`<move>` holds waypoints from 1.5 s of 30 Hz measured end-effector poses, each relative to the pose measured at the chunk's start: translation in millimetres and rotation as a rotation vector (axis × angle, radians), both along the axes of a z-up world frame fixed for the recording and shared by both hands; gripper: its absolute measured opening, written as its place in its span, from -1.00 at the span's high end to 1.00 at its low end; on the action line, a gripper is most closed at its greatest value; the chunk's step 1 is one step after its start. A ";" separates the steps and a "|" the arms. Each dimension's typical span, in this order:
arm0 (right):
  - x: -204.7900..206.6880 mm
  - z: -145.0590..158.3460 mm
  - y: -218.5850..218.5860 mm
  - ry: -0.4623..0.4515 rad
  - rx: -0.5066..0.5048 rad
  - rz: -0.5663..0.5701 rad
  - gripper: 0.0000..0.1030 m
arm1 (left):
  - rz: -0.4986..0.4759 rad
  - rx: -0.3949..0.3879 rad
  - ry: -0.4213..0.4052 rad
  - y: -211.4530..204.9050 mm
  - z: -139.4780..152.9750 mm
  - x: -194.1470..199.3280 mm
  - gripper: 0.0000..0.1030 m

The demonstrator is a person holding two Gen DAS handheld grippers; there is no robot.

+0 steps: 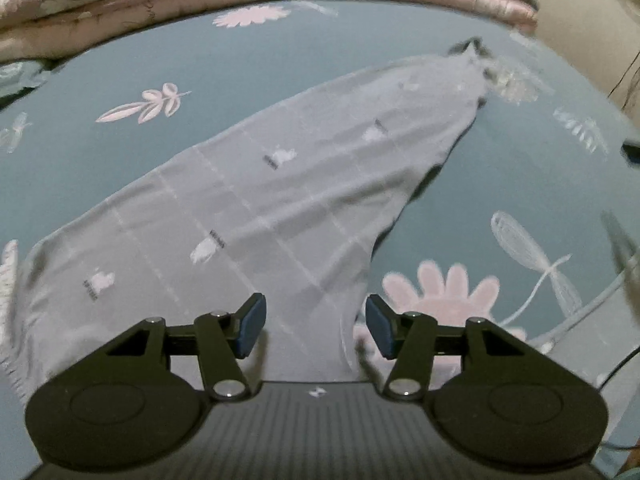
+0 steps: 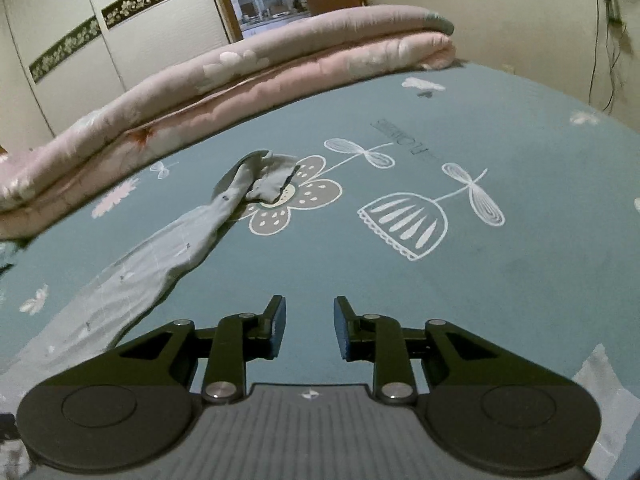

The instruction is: Fold clothes

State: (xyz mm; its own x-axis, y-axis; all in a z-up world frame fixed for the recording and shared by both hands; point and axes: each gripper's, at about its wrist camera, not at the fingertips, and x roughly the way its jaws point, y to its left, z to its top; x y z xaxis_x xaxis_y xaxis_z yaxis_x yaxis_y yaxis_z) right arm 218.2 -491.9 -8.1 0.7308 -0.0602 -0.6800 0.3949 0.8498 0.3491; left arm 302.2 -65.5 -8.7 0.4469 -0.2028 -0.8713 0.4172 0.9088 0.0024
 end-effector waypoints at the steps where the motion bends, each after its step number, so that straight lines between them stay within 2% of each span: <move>1: 1.7 -1.1 -6.2 -0.015 0.027 0.011 0.44 | 0.000 0.010 -0.012 -3.7 3.1 -4.2 -0.05; 3: 13.0 -5.0 -26.0 -0.043 0.102 0.034 0.44 | 0.002 -0.004 -0.032 -11.3 11.0 -14.5 -0.06; 7: 54.6 -26.1 -75.7 -0.103 0.324 0.047 0.43 | 0.025 -0.027 -0.042 -29.2 18.0 -31.1 -0.06; 10: 93.4 -79.5 -111.4 -0.119 0.519 0.036 0.42 | 0.039 -0.010 -0.066 -44.0 20.7 -44.1 -0.06; 13: 147.2 -111.6 -125.7 -0.122 0.710 -0.025 0.37 | 0.042 -0.018 -0.089 -52.2 23.5 -59.5 -0.06; 17: 200.7 -154.5 -118.7 -0.057 0.820 -0.136 0.28 | 0.036 0.002 -0.113 -56.6 22.3 -76.6 -0.07; 19: 216.8 -168.3 -109.1 -0.041 0.842 -0.176 0.21 | 0.048 0.023 -0.136 -56.5 21.8 -83.6 -0.07; 22: 228.3 -175.2 -98.3 -0.061 0.835 -0.249 0.20 | 0.074 0.015 -0.150 -53.5 20.5 -91.3 -0.07; 25: 234.6 -170.2 -92.1 -0.080 0.782 -0.341 0.24 | 0.087 0.012 -0.149 -51.7 17.8 -97.6 -0.07; 27: 242.8 -163.3 -87.2 -0.058 0.712 -0.356 0.50 | 0.082 0.025 -0.152 -51.8 15.9 -101.2 -0.07; 28: 248.1 -158.4 -84.0 -0.034 0.648 -0.346 0.82 | 0.080 0.032 -0.153 -51.4 15.1 -102.8 -0.07; 30: 255.3 -151.1 -78.7 -0.013 0.548 -0.307 0.83 | 0.083 0.040 -0.155 -49.6 14.3 -104.2 -0.07; 36: 266.5 -126.7 -82.5 -0.002 0.370 -0.241 0.83 | 0.121 0.029 -0.161 -40.1 16.5 -106.0 -0.08; 45: 288.9 -91.8 -113.7 0.027 0.070 -0.136 0.83 | 0.146 0.041 -0.133 -34.2 10.0 -108.6 -0.08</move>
State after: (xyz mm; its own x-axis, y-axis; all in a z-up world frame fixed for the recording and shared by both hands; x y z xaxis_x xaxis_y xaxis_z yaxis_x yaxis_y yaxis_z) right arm 507.2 -605.5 -99.9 0.7005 -0.1097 -0.7052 0.5151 0.7616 0.3932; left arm 193.6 -99.7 1.3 0.5805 -0.0931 -0.8089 0.2750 0.9575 0.0871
